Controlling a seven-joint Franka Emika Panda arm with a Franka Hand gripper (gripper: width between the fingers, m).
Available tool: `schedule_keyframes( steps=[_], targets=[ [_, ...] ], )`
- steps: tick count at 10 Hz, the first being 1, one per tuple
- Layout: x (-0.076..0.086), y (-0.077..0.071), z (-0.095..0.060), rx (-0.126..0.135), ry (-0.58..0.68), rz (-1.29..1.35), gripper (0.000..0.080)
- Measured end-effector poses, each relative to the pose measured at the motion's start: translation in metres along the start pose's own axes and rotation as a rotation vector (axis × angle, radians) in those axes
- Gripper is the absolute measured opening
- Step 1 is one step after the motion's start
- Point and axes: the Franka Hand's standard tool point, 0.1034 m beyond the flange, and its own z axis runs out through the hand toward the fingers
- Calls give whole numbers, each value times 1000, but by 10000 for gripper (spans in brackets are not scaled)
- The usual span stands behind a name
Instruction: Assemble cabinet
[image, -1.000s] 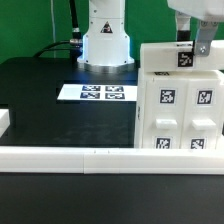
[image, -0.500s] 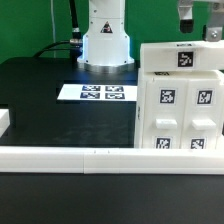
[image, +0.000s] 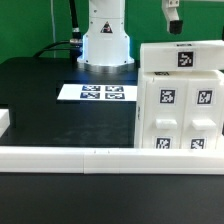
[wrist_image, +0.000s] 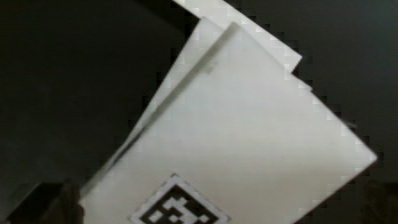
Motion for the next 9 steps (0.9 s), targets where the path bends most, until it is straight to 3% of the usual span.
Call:
schedule_keyframes(
  steps=[6, 9],
  targets=[
    [2, -3, -4, 6, 8, -425, 797],
    [7, -1, -4, 13, 18, -821, 797]
  ],
)
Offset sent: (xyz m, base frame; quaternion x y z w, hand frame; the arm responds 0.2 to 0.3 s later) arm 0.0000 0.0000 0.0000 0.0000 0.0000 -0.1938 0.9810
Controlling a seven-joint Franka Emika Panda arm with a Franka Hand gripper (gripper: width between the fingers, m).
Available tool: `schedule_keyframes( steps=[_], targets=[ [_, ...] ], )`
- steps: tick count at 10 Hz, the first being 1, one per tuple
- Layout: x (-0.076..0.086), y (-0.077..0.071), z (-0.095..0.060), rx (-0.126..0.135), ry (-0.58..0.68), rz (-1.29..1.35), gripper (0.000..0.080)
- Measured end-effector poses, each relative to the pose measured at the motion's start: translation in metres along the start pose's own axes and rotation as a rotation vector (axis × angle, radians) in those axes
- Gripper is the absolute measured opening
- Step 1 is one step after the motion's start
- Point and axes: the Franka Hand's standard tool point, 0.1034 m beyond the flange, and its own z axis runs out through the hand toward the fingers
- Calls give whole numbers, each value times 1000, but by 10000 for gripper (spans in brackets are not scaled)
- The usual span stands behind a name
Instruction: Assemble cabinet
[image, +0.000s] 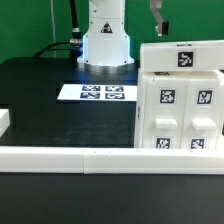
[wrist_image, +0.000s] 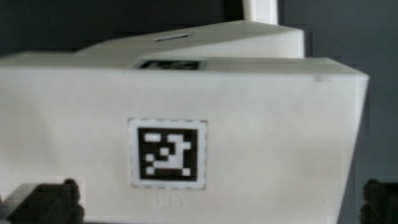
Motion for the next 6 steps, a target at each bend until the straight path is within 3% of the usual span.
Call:
schedule_keyframes(
  steps=[3, 6],
  targets=[
    [0, 6, 0, 0, -10, -322, 797],
    [0, 8, 1, -2, -10, -475, 797]
  ],
)
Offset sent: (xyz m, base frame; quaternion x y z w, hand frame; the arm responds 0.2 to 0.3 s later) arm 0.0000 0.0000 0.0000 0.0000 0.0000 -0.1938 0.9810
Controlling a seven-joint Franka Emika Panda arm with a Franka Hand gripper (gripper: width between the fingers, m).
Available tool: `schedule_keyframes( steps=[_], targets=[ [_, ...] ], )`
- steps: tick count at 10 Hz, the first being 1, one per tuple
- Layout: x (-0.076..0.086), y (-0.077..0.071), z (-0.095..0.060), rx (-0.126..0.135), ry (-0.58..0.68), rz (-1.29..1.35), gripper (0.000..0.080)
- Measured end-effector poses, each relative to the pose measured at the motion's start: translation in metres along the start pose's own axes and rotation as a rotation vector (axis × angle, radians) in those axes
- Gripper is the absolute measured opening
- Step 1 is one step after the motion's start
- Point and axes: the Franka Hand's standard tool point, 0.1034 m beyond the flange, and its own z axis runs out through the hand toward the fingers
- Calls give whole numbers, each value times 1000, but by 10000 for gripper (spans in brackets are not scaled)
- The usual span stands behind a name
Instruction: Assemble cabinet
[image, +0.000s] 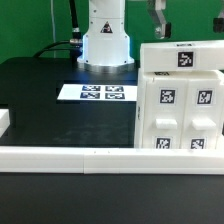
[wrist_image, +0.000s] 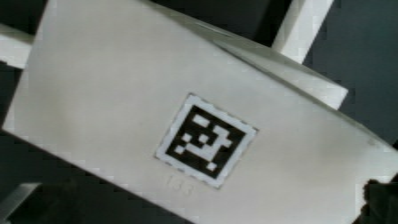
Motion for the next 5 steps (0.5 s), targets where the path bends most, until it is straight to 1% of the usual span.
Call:
schedule_keyframes(
  steps=[1, 2, 3, 5],
  targets=[
    [0, 1, 3, -6, -3, -81, 797],
    [-1, 2, 5, -10, 3, -209, 797],
    [-1, 1, 4, -20, 21, -333, 797],
    [-4, -1, 8, -24, 10, -517, 797]
  ],
)
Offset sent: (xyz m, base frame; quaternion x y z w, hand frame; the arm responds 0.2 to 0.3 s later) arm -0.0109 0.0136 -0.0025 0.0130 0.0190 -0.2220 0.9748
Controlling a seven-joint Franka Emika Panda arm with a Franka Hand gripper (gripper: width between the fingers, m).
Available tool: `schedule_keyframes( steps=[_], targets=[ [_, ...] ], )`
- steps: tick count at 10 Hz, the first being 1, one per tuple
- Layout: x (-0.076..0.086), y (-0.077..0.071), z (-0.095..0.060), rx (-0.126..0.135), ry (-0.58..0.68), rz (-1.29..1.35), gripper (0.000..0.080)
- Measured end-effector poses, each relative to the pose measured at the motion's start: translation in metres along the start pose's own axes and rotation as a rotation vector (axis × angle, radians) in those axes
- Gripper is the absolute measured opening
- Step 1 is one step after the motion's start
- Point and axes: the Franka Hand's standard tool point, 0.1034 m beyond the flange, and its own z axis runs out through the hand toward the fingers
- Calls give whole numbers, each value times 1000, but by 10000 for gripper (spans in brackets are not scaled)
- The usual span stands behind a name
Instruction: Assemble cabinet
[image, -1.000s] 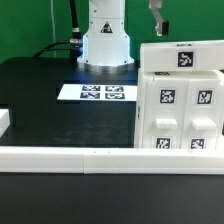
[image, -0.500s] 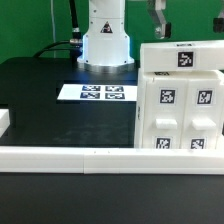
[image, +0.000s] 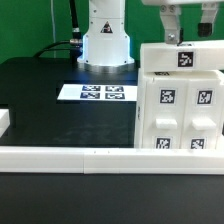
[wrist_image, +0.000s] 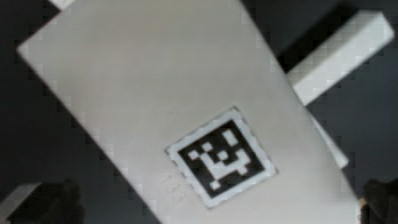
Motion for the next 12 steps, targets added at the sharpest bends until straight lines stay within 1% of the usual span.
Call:
schedule_keyframes(
  steps=[2, 3, 6, 8, 10, 12],
  targets=[
    [-3, 1, 1, 4, -7, -110, 797],
    [-5, 2, 1, -3, -20, -194, 797],
    [-11, 1, 9, -10, -46, -318, 797],
    [-12, -1, 18, -9, -49, -287, 797],
    [-13, -1, 19, -13, -58, -274, 797],
    [-14, 0, 19, -13, -58, -269, 554]
  ],
)
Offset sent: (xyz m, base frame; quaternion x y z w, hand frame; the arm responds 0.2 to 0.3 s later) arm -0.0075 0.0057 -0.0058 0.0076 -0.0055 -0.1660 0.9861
